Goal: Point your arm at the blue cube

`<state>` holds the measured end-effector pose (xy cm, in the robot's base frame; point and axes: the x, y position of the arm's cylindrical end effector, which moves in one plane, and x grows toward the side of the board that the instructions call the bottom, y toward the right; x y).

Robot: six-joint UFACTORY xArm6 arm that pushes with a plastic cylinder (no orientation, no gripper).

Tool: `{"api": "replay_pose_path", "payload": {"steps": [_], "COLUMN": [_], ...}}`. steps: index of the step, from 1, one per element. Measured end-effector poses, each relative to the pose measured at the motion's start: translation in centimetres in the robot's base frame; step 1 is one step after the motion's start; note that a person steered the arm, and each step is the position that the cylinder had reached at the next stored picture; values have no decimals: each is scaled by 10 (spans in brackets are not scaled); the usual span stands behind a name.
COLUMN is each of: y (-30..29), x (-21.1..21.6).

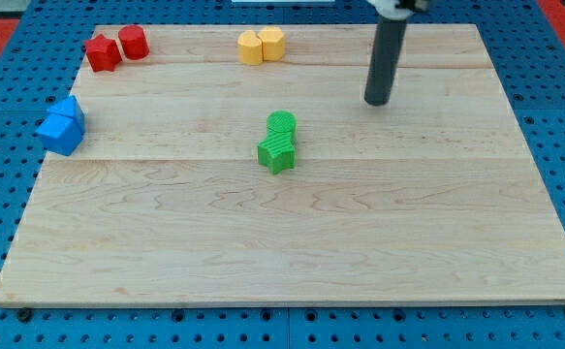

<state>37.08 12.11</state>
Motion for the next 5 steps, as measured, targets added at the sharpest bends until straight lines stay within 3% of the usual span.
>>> {"api": "replay_pose_path", "payload": {"steps": [2, 3, 5], "y": [8, -14, -176], "x": [117, 139, 136]}}
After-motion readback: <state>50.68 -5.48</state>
